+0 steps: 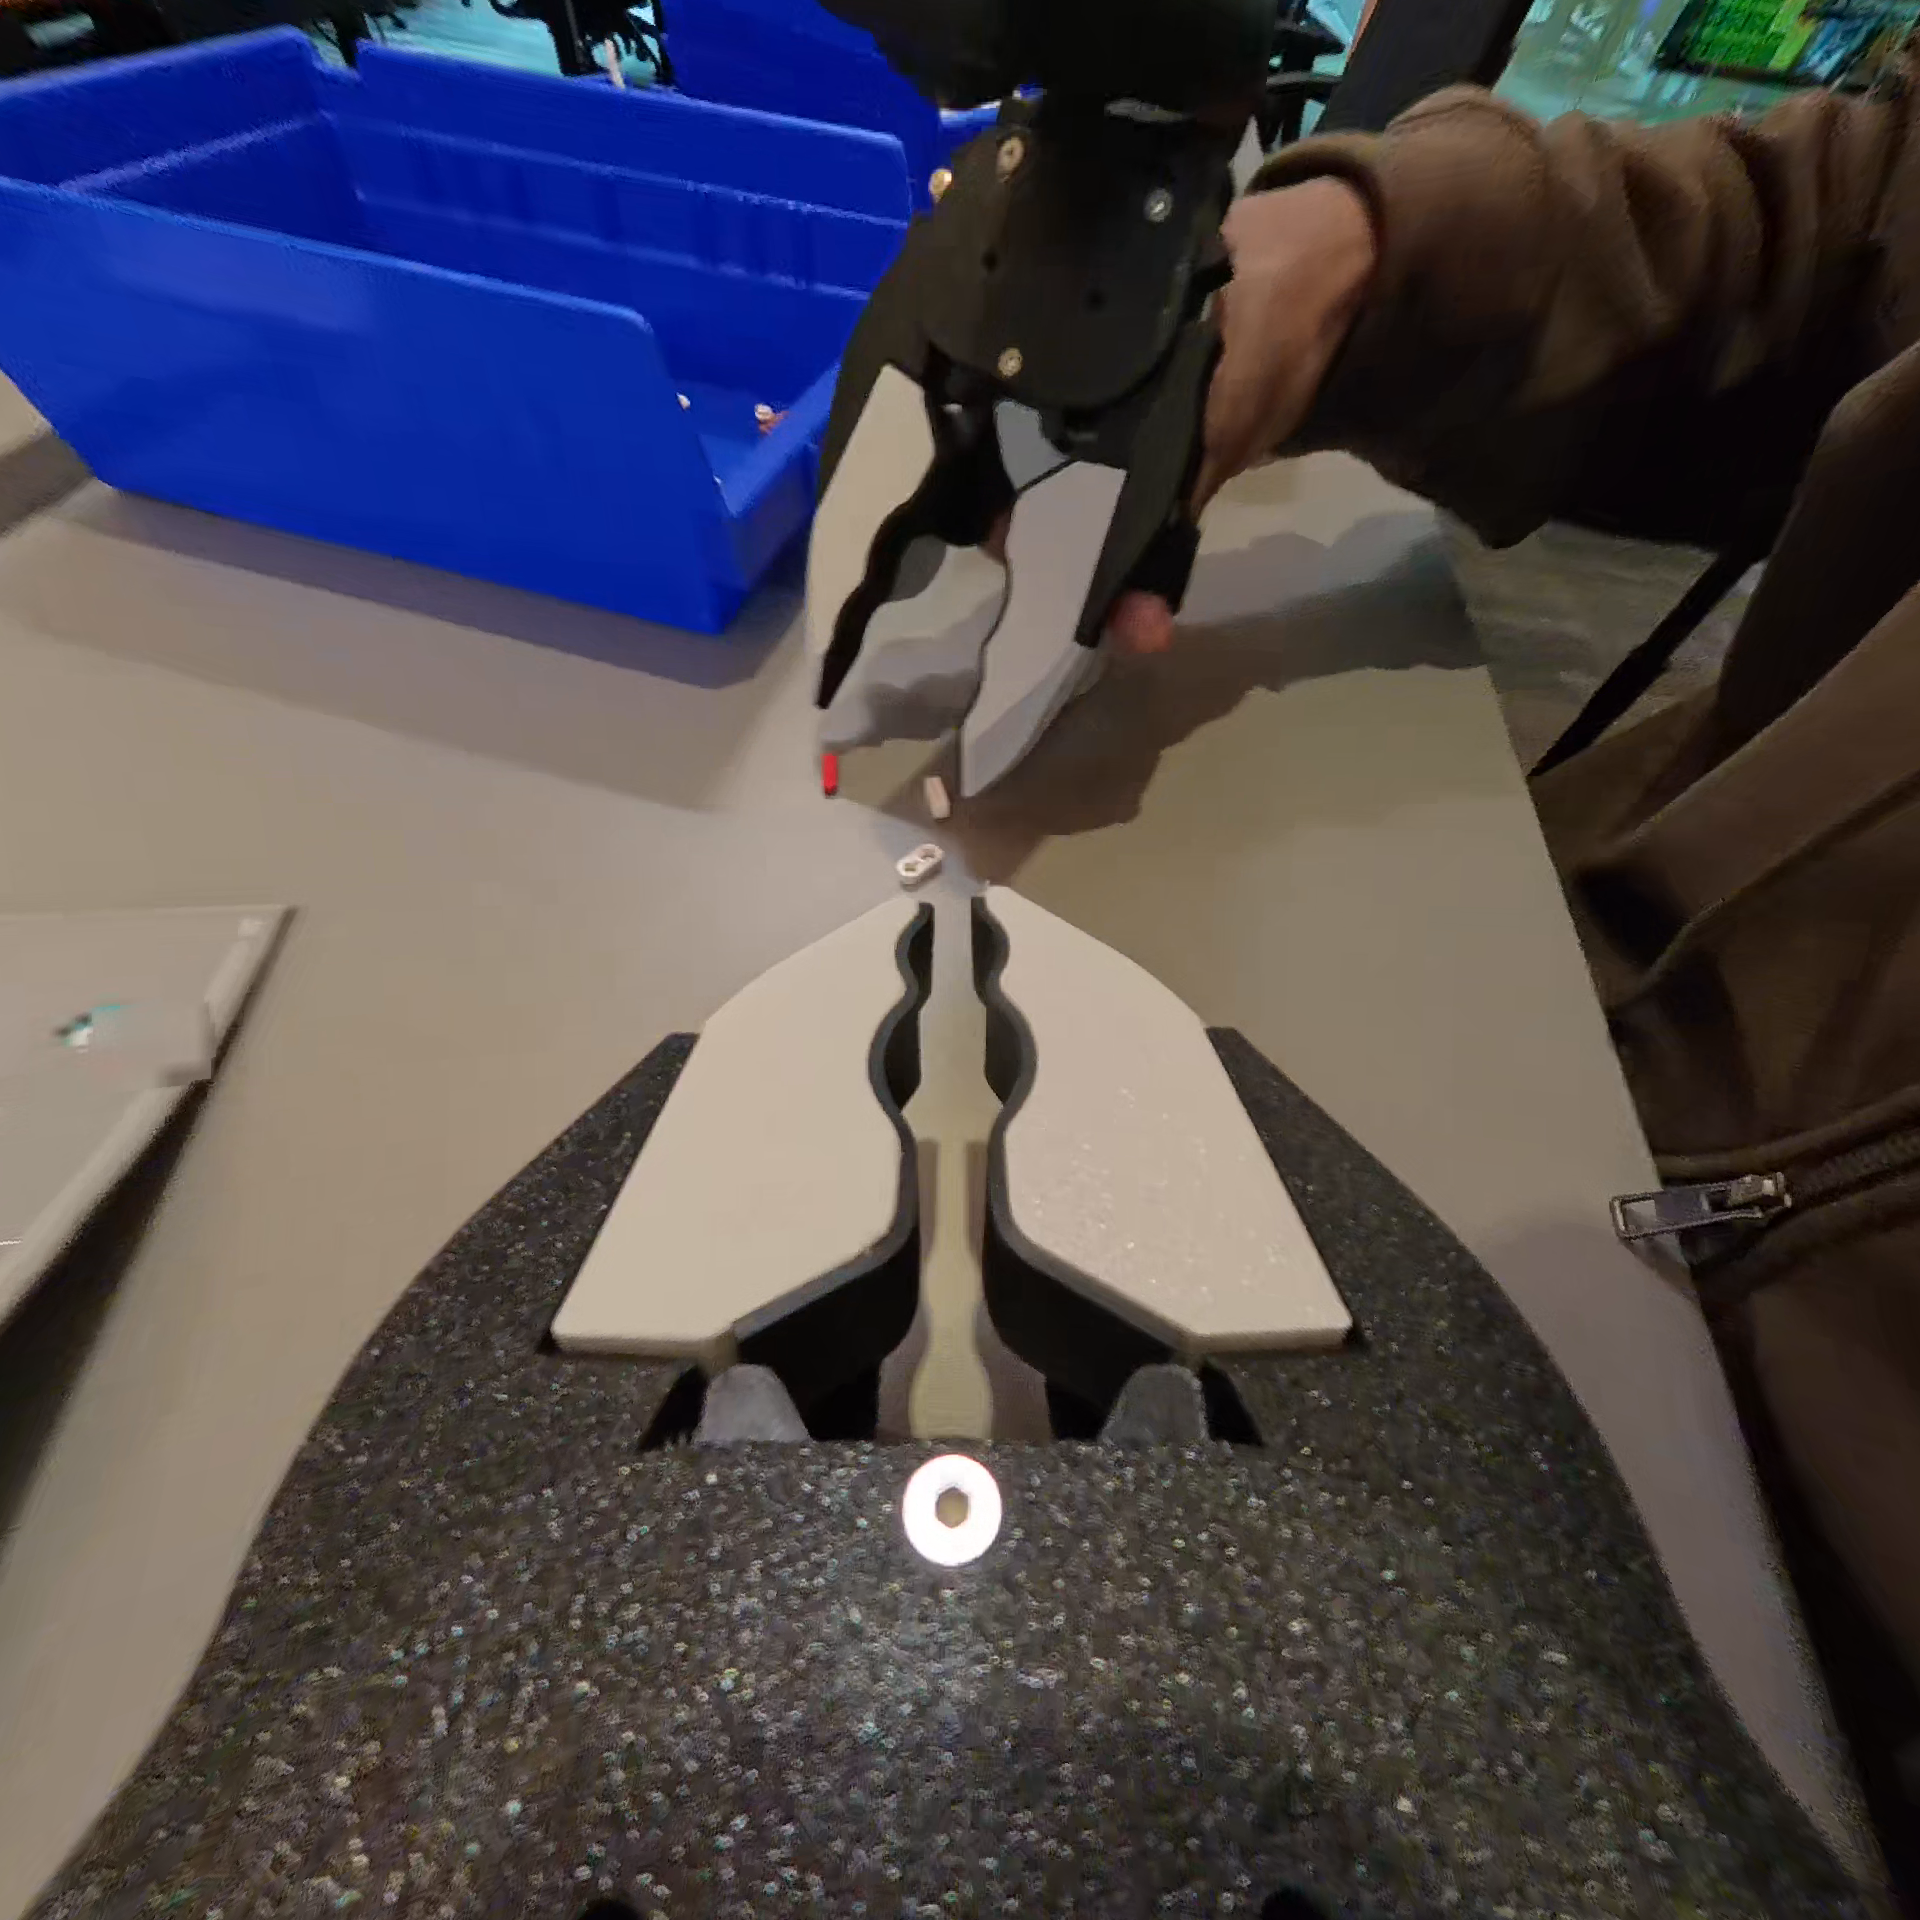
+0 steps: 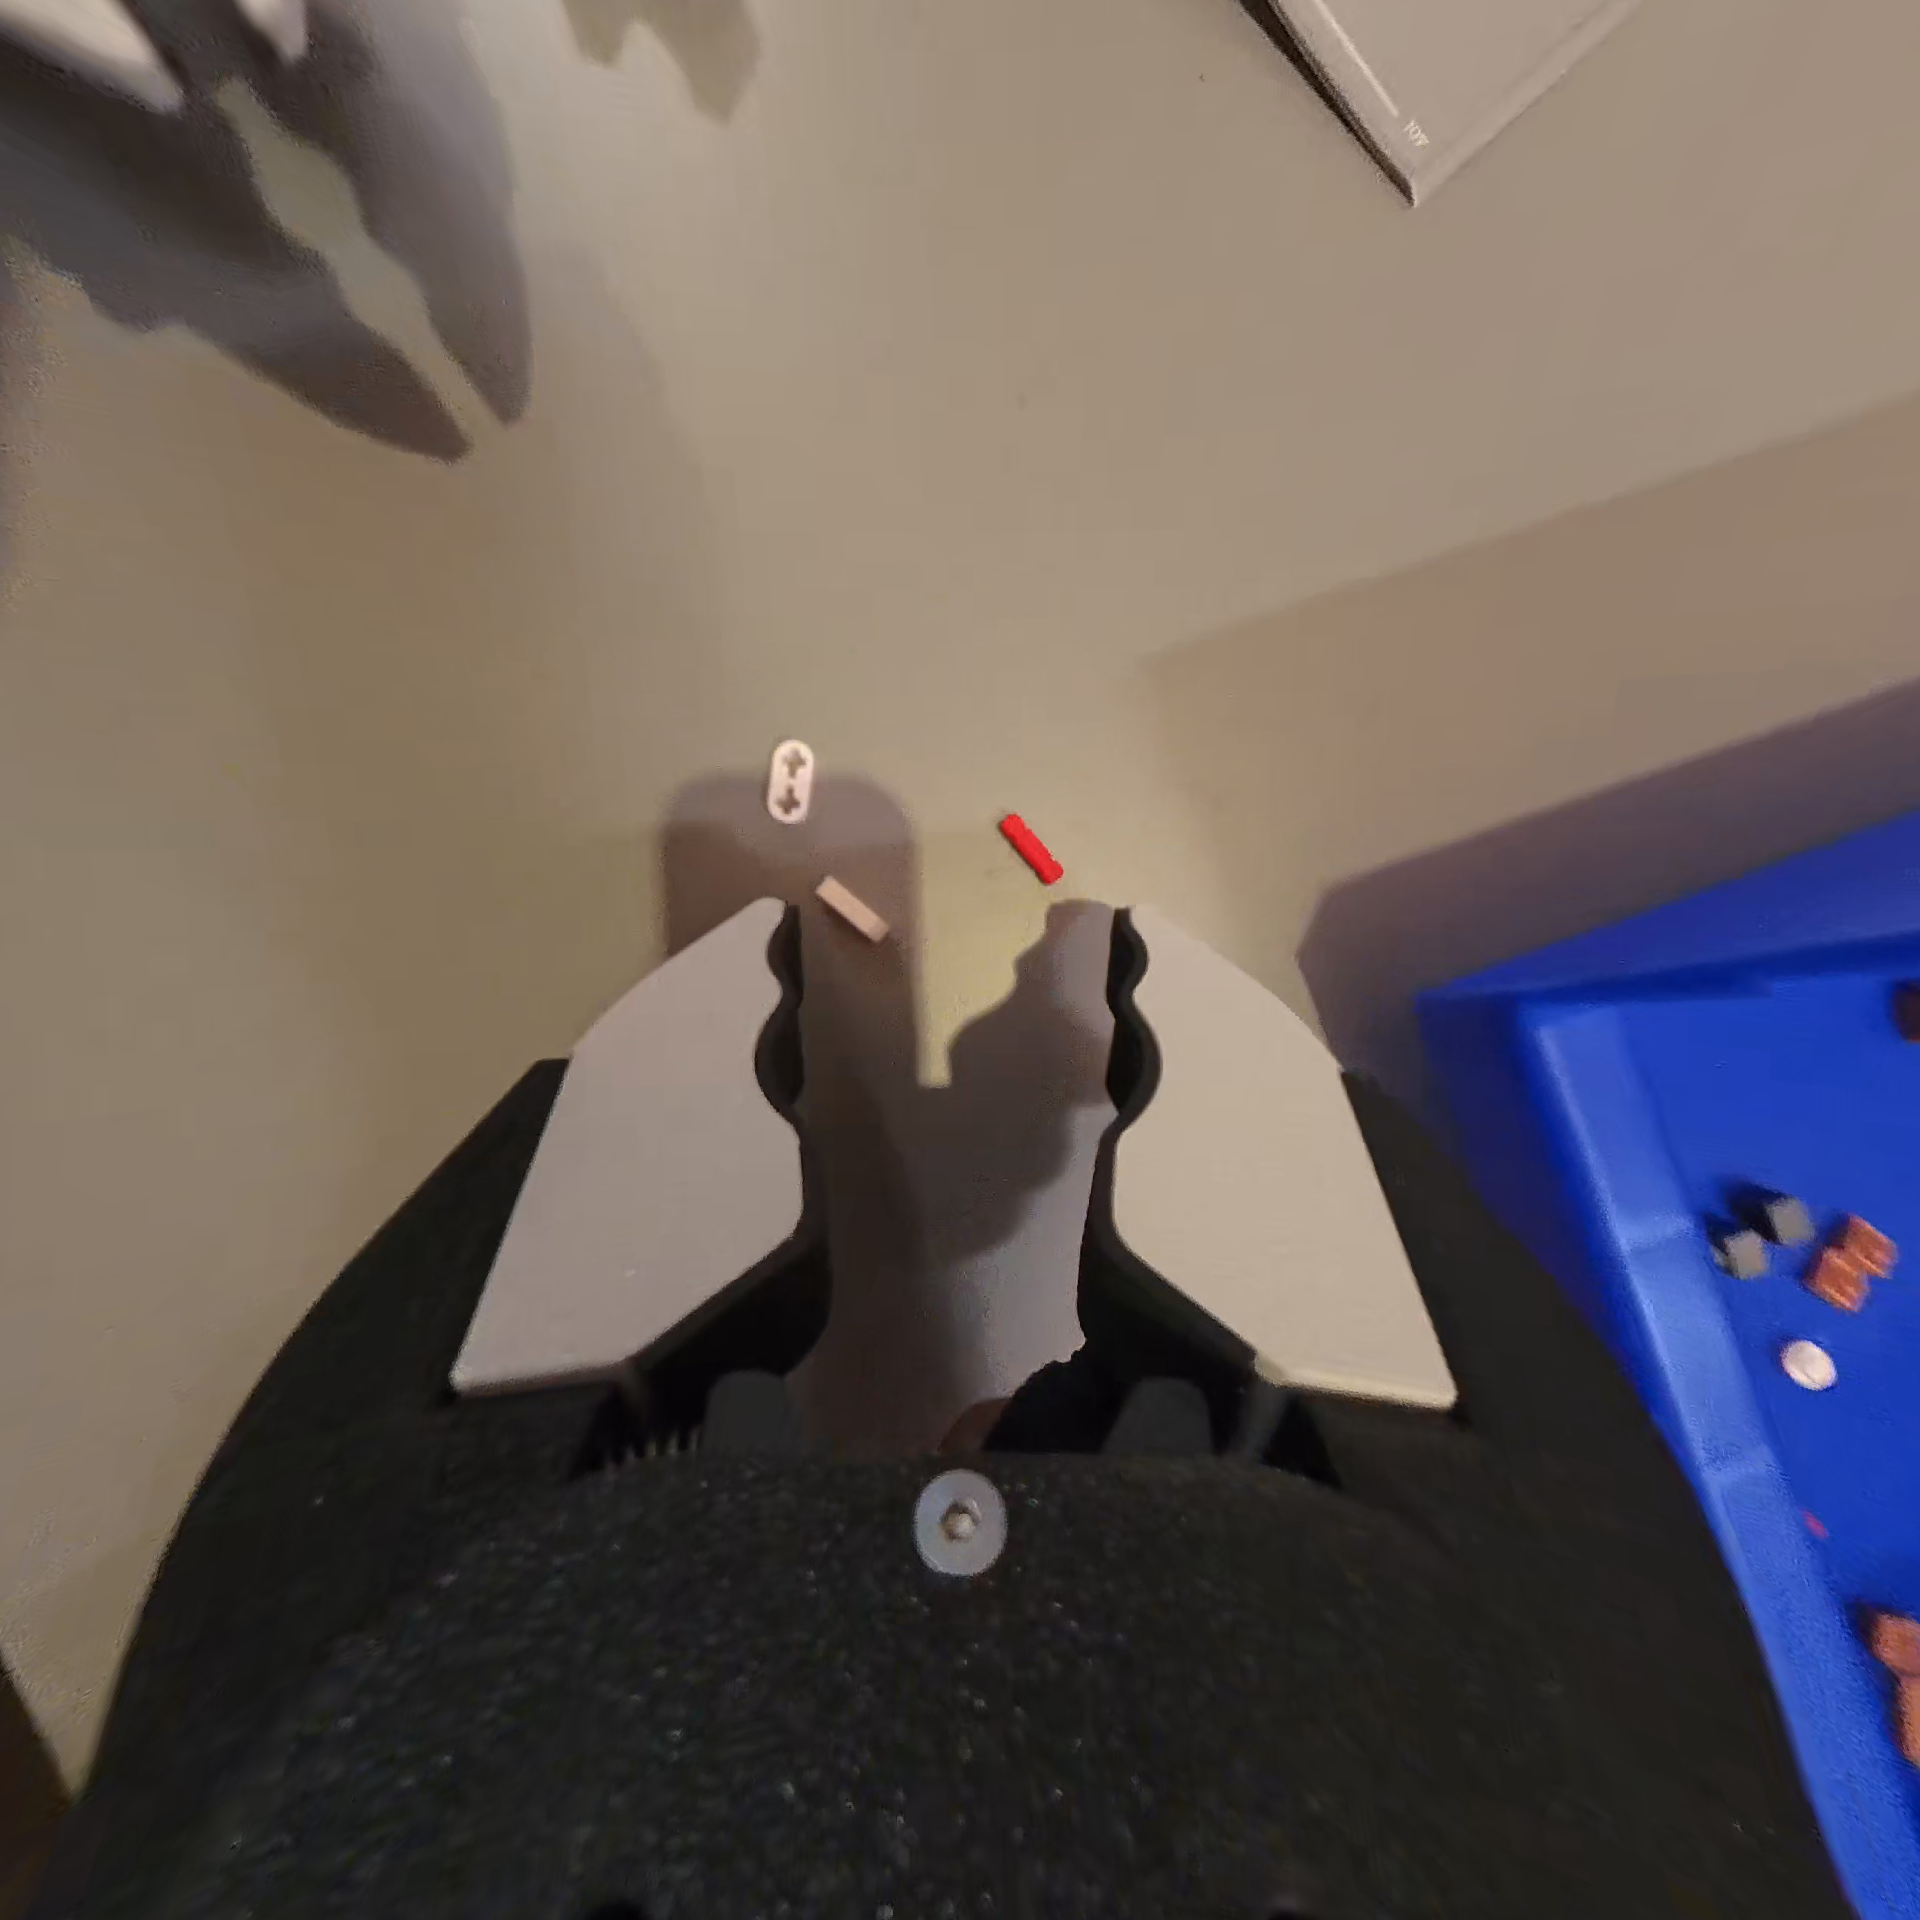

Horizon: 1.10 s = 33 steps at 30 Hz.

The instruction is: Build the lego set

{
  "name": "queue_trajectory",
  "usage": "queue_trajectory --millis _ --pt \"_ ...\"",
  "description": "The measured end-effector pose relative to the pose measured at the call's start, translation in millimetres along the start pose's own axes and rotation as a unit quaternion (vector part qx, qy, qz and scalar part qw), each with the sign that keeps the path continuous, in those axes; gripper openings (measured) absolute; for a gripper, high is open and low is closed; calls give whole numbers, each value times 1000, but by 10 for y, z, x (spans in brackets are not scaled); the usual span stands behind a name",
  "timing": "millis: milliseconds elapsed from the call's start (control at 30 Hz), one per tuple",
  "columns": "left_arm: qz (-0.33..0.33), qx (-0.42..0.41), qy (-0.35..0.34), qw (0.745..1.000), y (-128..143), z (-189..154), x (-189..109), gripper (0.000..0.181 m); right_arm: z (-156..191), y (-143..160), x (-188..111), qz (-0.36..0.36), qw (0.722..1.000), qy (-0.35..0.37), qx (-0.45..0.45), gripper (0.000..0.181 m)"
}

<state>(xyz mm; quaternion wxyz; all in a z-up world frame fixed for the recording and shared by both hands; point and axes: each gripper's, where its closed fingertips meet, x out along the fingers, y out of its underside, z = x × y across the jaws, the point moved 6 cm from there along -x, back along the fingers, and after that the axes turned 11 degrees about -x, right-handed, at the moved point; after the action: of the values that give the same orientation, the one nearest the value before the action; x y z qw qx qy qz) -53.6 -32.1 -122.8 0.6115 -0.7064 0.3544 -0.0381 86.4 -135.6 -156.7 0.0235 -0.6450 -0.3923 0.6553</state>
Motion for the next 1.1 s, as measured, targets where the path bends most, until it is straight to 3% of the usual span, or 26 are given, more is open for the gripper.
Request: queue_trajectory --millis 167,300,433,700,833,967,1100 --pt "1 -27 -17 999 129 -32 -70 7 -79 50 122 -42 999 -8 22 47" --pt "10 -44 -69 997 248 56 -226 7 -29 4 146 -46 999 -14 8 26" --pt "5 -51 -142 989 328 181 -461 7 64 -75 185 -56 998 -10 3 18" --pt "5 -64 -248 967 393 472 -902 21 235 -212 223 -58 998 -10 -19 21" --pt "28 -76 -262 962 428 568 -868 36 229 -186 124 -88 996 -15 15 32" --pt "69 -70 -245 965 468 595 -613 40 279 -105 149 -78 997 -13 25 40" --pt "126 -55 -284 949 522 670 -485 31 313 -117 172 -75 997 -4 22 46"
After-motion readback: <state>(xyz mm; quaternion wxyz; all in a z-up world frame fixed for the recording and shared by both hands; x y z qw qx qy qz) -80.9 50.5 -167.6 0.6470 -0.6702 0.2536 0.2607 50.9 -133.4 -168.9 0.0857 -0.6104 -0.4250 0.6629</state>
